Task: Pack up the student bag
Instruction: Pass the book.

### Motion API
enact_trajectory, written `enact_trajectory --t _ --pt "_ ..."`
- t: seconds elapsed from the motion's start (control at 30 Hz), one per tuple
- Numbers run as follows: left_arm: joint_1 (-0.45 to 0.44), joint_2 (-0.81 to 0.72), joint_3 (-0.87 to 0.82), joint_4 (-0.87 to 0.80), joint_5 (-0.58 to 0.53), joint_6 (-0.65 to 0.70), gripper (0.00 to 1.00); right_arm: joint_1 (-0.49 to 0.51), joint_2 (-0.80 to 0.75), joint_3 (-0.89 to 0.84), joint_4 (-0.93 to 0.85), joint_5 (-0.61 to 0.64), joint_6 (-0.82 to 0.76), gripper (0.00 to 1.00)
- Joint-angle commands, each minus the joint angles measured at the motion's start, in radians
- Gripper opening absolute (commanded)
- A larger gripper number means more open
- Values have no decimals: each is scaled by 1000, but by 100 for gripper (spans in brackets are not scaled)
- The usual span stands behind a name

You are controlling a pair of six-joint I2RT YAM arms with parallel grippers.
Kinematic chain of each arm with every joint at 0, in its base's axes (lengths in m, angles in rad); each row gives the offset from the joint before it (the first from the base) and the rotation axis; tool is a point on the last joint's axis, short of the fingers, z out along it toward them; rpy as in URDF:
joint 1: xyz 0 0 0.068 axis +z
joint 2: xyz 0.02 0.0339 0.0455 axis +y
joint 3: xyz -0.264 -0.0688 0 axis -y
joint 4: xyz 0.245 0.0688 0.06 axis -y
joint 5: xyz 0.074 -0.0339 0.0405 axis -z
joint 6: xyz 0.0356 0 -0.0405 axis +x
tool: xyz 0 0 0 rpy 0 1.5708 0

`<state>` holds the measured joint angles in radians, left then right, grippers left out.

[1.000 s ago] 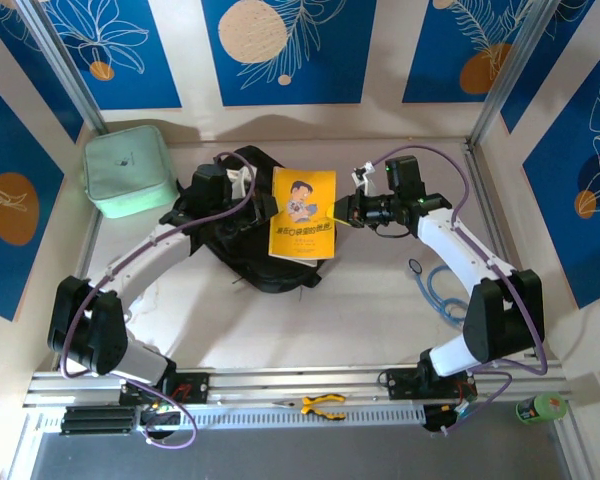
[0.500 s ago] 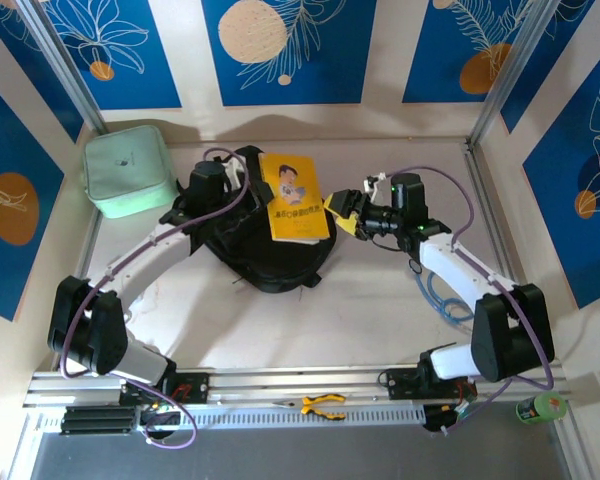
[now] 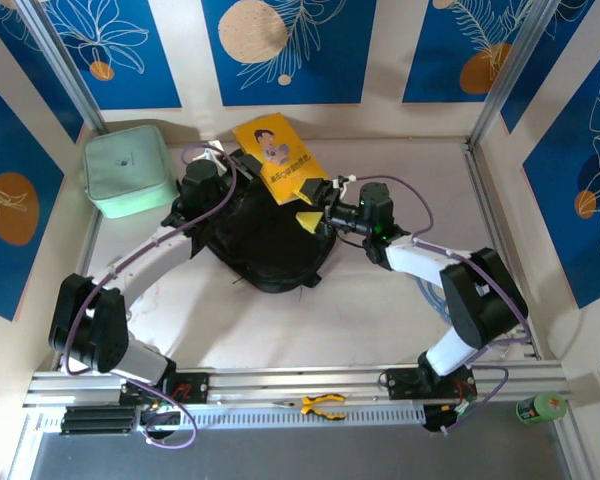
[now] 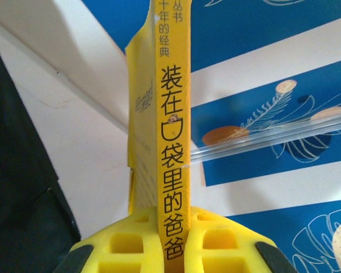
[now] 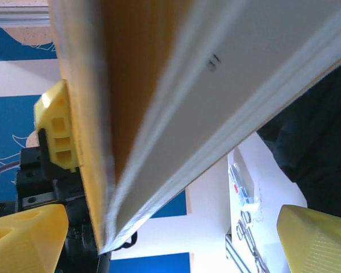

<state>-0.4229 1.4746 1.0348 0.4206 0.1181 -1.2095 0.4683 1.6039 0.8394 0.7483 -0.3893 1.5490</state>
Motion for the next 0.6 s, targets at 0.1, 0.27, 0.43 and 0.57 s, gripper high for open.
enact_trajectory --t 0.1,0.27,0.43,0.57 --pt "10 4 -8 241 -6 -64 0 24 74 86 209 75 94 93" --pt "11 4 -18 259 15 -64 0 17 125 98 295 108 116 81" --pt "11 -4 -69 340 23 -58 0 -3 131 104 353 112 73 66" --pt "12 -2 -89 375 45 -46 0 -13 126 107 421 93 13 58"
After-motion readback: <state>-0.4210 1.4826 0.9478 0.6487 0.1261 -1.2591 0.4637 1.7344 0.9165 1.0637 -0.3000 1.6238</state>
